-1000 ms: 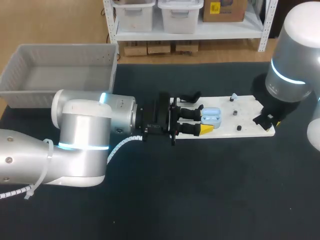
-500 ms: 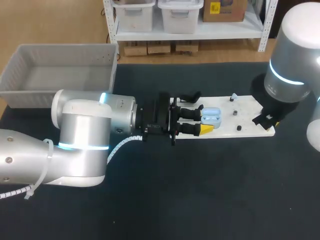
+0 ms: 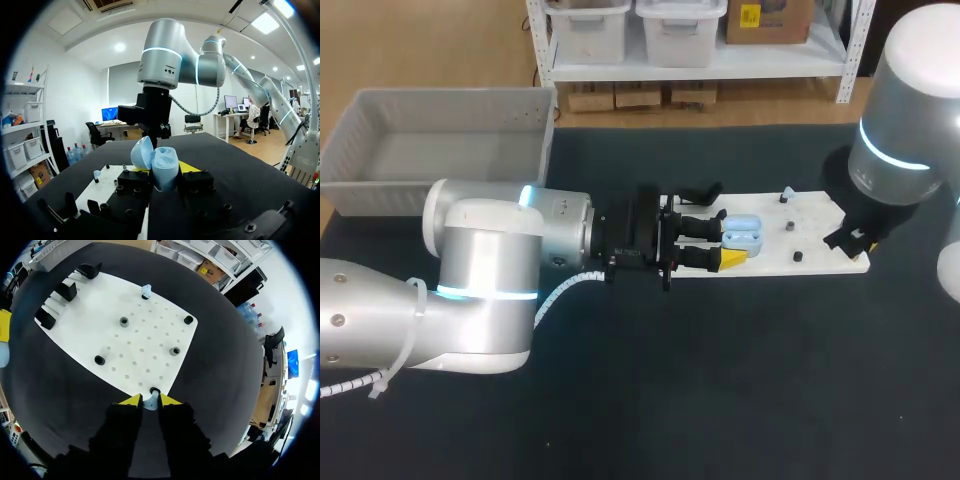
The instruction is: Pick up each earbud case from the left stands, insert the matching earbuds, close the lid, and place the case in the box.
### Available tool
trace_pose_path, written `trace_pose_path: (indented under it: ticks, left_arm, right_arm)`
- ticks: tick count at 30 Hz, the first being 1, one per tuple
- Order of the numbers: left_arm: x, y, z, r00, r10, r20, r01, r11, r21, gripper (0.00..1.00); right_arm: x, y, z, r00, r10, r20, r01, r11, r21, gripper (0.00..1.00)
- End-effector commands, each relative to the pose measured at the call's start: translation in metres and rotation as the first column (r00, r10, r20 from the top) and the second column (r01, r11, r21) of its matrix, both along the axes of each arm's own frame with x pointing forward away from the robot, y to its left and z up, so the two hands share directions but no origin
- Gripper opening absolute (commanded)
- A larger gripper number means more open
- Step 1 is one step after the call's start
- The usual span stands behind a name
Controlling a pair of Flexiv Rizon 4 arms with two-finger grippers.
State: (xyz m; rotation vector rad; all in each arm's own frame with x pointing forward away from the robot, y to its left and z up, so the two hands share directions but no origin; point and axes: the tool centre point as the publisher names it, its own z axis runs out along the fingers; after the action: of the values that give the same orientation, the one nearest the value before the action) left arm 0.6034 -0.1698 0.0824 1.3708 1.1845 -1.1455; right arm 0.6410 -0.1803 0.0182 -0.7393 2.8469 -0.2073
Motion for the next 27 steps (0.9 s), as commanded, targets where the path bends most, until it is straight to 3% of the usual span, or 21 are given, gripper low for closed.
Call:
trace_pose_path:
  ticks: [1,13,17,27]
  left_arm:
    - [-0.002,0.000,-0.001,1.000,0.007,0.005,-0.007,1.000,-0.005,0.00]
    - [-0.002,0.000,-0.001,1.000,0.007,0.005,-0.007,1.000,-0.005,0.00]
    - [-0.002,0.000,-0.001,1.000,0.007,0.005,-0.007,1.000,-0.005,0.00]
    - [-0.002,0.000,-0.001,1.000,0.007,0.005,-0.007,1.000,-0.005,0.00]
  right_arm:
    - [-0.015,0.003,0.017,1.000,0.005,0.031,-0.005,1.000,0.008,0.00]
    - [-0.045,0.039,0.072,0.999,0.013,0.032,-0.013,1.000,-0.009,0.00]
    - [-0.051,0.056,0.088,0.998,-0.058,0.015,0.058,0.998,-0.025,0.00]
    - [-0.064,0.098,0.107,0.951,-0.308,-0.014,0.308,0.949,0.064,0.00]
